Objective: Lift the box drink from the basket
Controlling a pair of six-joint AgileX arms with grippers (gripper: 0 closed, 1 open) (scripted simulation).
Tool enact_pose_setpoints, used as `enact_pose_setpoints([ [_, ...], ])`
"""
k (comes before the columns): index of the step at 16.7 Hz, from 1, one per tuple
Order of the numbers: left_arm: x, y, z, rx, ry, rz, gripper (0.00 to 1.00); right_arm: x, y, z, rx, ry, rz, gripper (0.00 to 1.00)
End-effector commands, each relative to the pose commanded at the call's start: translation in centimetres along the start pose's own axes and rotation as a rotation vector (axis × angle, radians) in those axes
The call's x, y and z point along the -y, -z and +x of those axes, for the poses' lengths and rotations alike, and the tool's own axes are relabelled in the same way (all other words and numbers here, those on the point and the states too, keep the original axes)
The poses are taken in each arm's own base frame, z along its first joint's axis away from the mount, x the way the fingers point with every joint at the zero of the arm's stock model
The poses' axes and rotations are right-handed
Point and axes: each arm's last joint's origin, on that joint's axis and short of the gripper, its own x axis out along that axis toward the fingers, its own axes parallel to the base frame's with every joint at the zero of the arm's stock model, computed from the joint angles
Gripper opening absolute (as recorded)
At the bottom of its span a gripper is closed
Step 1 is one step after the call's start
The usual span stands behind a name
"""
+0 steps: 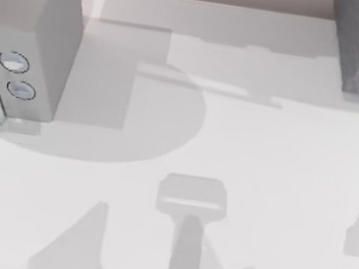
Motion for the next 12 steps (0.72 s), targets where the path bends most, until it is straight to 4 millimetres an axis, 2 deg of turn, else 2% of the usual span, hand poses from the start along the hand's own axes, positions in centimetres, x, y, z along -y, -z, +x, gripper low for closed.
enact_pose_setpoints([
  [3,-2.3,-2.0,3.8,-0.002,0.002,0.0,1.0,0.0,0.0,0.0,0.0,0.0,0.0,1.0],
  [7,-5.9,-3.0,8.6,-0.004,0.003,-0.001,1.0,0.0,0.0,0.0,0.0,0.0,0.0,1.0],
  [10,-8.1,-2.9,11.0,-0.005,0.003,-0.001,1.0,0.0,0.0,0.0,0.0,0.0,0.0,1.0],
  [12,-8.9,-2.7,11.7,-0.006,0.003,-0.001,1.0,0.0,0.0,0.0,0.0,0.0,0.0,1.0],
])
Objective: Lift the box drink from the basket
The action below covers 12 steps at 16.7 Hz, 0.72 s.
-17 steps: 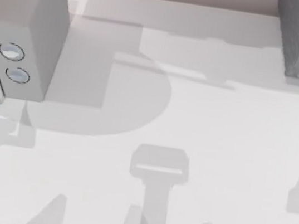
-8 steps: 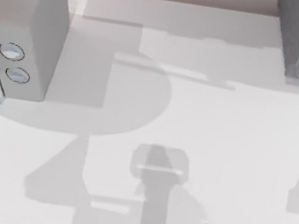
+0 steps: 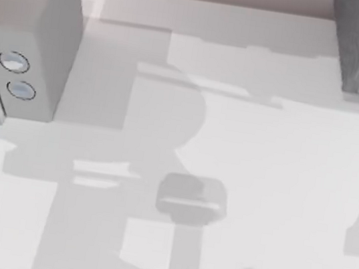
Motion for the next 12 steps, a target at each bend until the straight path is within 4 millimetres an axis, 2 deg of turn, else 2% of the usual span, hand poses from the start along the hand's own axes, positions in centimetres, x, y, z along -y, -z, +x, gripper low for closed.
enact_pose_setpoints([
  [4,-0.1,0.0,0.1,0.0,0.0,0.0,1.0,0.0,0.0,0.0,0.0,0.0,0.0,1.0],
  [6,0.1,-0.6,0.0,0.018,0.002,0.01,1.0,0.0,0.0,0.0,0.0,0.0,0.0,1.0],
  [12,-0.2,-0.1,2.5,0.0,0.0,0.0,1.0,0.0,0.0,0.0,0.0,0.0,0.0,1.0],
])
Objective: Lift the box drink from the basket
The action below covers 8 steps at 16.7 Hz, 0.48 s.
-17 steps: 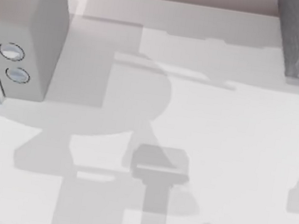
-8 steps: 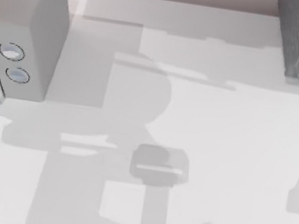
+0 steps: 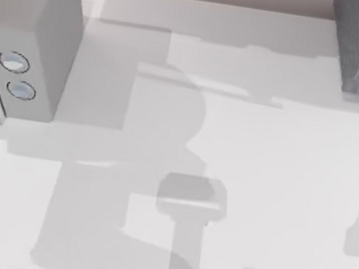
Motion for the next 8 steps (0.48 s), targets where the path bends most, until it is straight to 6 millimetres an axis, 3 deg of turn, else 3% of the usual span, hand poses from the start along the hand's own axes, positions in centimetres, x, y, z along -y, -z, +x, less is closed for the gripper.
enact_pose_setpoints([
  [4,0.0,0.1,2.0,0.0,0.0,0.0,1.0,0.0,0.0,0.0,0.0,0.0,0.0,1.0],
  [8,0.1,0.1,2.6,0.0,0.0,0.0,1.0,0.0,0.0,0.0,0.0,0.0,0.0,1.0],
])
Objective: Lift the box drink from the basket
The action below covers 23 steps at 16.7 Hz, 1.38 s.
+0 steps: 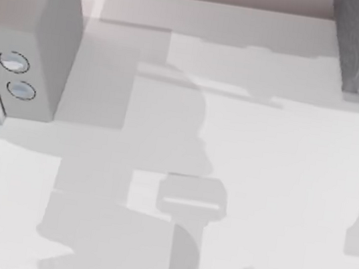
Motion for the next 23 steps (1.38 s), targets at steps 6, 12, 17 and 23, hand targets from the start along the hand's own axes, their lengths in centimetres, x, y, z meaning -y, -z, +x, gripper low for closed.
enact_pose_setpoints([
  [6,0.0,0.0,0.0,0.0,0.0,0.0,0.7,0.0,0.0,0.0,0.0,0.0,0.0,1.0],
  [12,0.0,0.0,0.0,0.0,0.0,0.0,0.25,0.0,0.0,0.0,0.0,0.0,0.0,1.0],
  [17,0.0,0.0,0.0,0.0,0.0,0.0,0.0,0.0,0.0,0.0,0.0,0.0,0.0,1.0],
  [23,0.0,0.0,0.0,0.0,0.0,0.0,0.0,0.0,0.0,0.0,0.0,0.0,0.0,1.0],
])
